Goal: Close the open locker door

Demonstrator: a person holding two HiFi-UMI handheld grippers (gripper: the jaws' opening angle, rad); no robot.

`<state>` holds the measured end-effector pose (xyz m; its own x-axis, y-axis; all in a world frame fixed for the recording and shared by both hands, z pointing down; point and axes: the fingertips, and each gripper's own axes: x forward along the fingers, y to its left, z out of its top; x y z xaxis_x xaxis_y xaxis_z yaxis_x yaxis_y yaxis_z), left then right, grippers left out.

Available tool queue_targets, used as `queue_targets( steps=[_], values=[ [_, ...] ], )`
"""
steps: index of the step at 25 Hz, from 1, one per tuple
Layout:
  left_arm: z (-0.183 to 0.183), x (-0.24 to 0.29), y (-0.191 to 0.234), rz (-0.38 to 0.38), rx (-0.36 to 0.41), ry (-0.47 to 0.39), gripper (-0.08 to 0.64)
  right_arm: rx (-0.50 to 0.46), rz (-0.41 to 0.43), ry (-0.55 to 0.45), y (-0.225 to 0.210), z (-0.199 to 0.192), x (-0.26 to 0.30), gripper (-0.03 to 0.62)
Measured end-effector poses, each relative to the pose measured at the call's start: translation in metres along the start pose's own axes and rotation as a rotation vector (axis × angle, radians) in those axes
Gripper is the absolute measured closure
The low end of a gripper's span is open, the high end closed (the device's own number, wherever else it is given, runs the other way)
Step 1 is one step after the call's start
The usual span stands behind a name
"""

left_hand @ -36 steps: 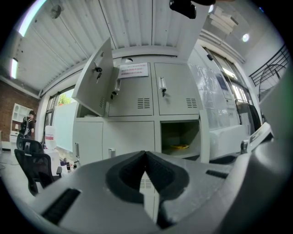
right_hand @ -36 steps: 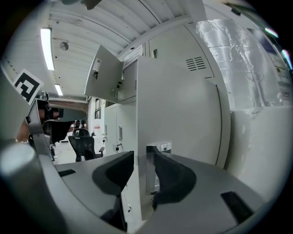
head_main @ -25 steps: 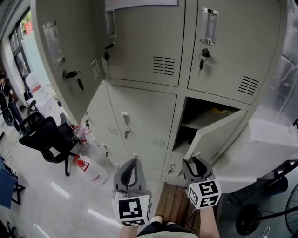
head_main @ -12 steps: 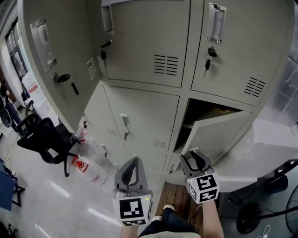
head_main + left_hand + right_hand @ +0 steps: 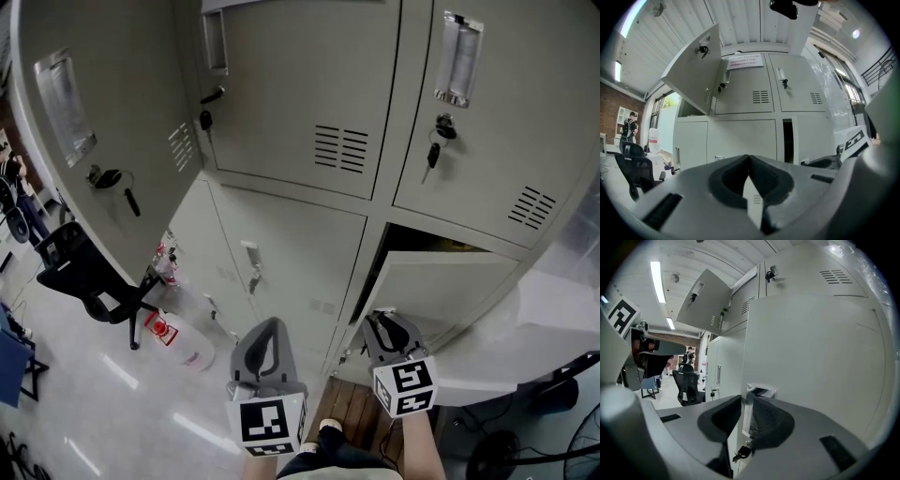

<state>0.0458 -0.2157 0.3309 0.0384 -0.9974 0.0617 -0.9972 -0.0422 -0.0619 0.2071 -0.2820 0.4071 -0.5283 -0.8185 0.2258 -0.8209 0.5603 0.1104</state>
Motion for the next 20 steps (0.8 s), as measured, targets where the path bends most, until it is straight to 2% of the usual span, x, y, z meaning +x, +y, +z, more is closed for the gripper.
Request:
queue_targets(
  steps=[7,20],
  values=[
    [-0.003,0.018,-0.003,0.029,-0.001,0.011,0.558,0.015,0.009,-0.003,-0.015,0.004,0.021,0.528],
    [-0.005,0.043,-0.007,0.050,-0.014,0.026,0.558,0.028,-0.095,-0.019,-0.036,0.008,0.046,0.540]
  ],
)
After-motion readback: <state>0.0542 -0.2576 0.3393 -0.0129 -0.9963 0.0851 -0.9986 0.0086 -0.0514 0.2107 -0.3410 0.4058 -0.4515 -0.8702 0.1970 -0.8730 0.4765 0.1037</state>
